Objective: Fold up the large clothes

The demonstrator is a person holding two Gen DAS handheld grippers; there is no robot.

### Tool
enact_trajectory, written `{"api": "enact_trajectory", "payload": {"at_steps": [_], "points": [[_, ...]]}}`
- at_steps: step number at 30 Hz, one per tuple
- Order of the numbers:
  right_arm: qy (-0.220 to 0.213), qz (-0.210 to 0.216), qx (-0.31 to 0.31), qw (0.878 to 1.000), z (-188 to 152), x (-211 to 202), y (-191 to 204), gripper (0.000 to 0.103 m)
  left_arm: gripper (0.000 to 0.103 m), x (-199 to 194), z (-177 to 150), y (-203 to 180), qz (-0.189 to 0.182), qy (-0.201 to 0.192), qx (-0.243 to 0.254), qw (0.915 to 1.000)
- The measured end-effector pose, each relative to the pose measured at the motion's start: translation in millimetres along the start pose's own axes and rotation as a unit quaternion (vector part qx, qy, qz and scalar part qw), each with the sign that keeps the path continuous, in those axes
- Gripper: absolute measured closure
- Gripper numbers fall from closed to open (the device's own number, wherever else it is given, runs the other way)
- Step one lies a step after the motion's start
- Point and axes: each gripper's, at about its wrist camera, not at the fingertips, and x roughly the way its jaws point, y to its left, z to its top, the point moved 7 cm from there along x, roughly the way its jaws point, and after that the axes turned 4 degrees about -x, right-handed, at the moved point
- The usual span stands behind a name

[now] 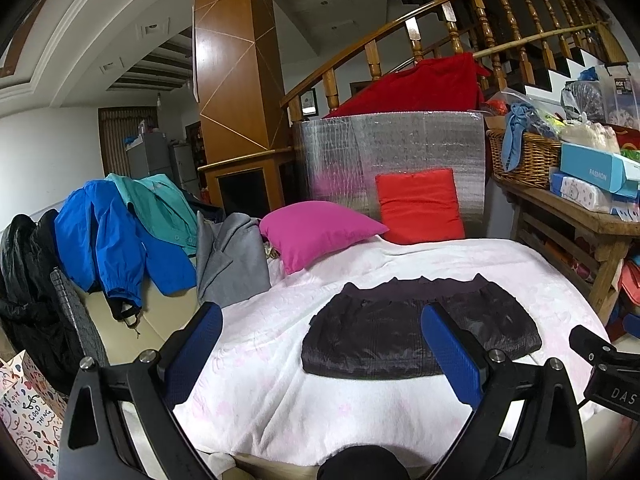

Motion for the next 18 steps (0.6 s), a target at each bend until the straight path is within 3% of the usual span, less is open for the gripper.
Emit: {"api": "enact_trajectory", "payload": {"at_steps": [18], "points": [[-0.001, -0.004, -0.012, 1.0, 6, 12, 12, 0.0, 0.003, 13, -10, 1, -0.003, 0.019, 0.004, 0.9998]]}}
